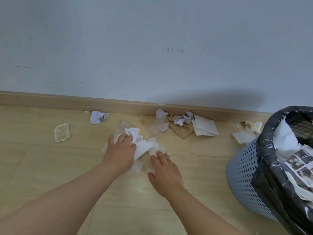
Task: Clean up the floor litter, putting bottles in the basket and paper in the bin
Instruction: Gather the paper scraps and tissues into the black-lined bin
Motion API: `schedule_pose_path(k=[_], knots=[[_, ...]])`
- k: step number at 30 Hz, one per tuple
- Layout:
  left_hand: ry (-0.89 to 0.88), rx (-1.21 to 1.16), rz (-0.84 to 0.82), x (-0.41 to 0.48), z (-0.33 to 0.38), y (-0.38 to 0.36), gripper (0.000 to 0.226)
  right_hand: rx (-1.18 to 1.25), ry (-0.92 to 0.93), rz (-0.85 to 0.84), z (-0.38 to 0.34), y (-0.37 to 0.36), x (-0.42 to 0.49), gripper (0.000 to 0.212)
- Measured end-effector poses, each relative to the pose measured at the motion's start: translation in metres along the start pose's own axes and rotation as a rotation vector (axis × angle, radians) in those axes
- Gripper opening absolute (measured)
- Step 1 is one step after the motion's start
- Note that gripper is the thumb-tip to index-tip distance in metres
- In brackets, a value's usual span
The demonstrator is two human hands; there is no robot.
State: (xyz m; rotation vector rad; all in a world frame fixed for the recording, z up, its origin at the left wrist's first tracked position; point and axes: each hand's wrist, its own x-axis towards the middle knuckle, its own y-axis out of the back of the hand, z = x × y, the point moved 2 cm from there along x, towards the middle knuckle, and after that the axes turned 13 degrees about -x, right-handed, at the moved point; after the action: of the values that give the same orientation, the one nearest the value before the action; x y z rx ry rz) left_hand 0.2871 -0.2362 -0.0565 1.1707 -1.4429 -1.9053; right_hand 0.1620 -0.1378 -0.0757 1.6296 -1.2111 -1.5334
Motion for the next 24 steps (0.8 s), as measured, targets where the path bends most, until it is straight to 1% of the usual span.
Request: schedule_pose_path(k=[3, 7, 9, 11, 13, 14, 15, 16, 18, 19, 20, 23, 24], knots=[[0.028, -0.067, -0.087, -0.016, 0.012, -0.003, 0.038, 0.015, -0.007, 0.008, 0.005, -0.002, -0.015, 0.056], [0.071, -0.143, -0.157, -0.044, 0.034, -0.014, 0.047, -0.059, -0.019, 0.093, 0.021, -0.009, -0.034, 0.043], [0.103, -0.208, -0.153, -0.057, 0.045, -0.019, 0.053, -0.080, -0.041, 0.137, 0.029, -0.013, -0.044, 0.032], [0.115, -0.223, -0.128, -0.068, 0.052, -0.025, 0.058, -0.099, -0.059, 0.199, 0.041, -0.015, -0.054, 0.018], [0.126, -0.217, -0.106, -0.076, 0.055, -0.029, 0.071, -0.164, -0.086, 0.186, 0.052, -0.018, -0.063, 0.035], [0.132, -0.217, -0.095, -0.079, 0.056, -0.030, 0.078, -0.187, -0.084, 0.175, 0.056, -0.019, -0.068, 0.036], [0.134, -0.224, -0.077, -0.082, 0.056, -0.031, 0.081, -0.166, -0.086, 0.132, 0.059, -0.019, -0.074, 0.032], [0.131, -0.241, -0.055, -0.085, 0.058, -0.031, 0.081, -0.121, -0.105, 0.124, 0.063, -0.019, -0.079, 0.026], [0.110, -0.283, -0.016, -0.089, 0.060, -0.030, 0.071, -0.080, -0.173, 0.065, 0.074, -0.026, -0.084, 0.030], [0.096, -0.303, -0.012, -0.092, 0.061, -0.029, 0.065, -0.031, -0.212, 0.022, 0.077, -0.028, -0.085, 0.031], [0.082, -0.329, -0.018, -0.094, 0.061, -0.028, 0.059, 0.011, -0.233, 0.016, 0.080, -0.029, -0.086, 0.030], [0.017, -0.438, -0.039, -0.096, 0.060, -0.026, 0.042, 0.091, -0.248, -0.051, 0.078, -0.027, -0.088, 0.013], [0.003, -0.510, -0.046, -0.097, 0.059, -0.025, 0.036, 0.092, -0.249, -0.072, 0.078, -0.028, -0.088, 0.009]])
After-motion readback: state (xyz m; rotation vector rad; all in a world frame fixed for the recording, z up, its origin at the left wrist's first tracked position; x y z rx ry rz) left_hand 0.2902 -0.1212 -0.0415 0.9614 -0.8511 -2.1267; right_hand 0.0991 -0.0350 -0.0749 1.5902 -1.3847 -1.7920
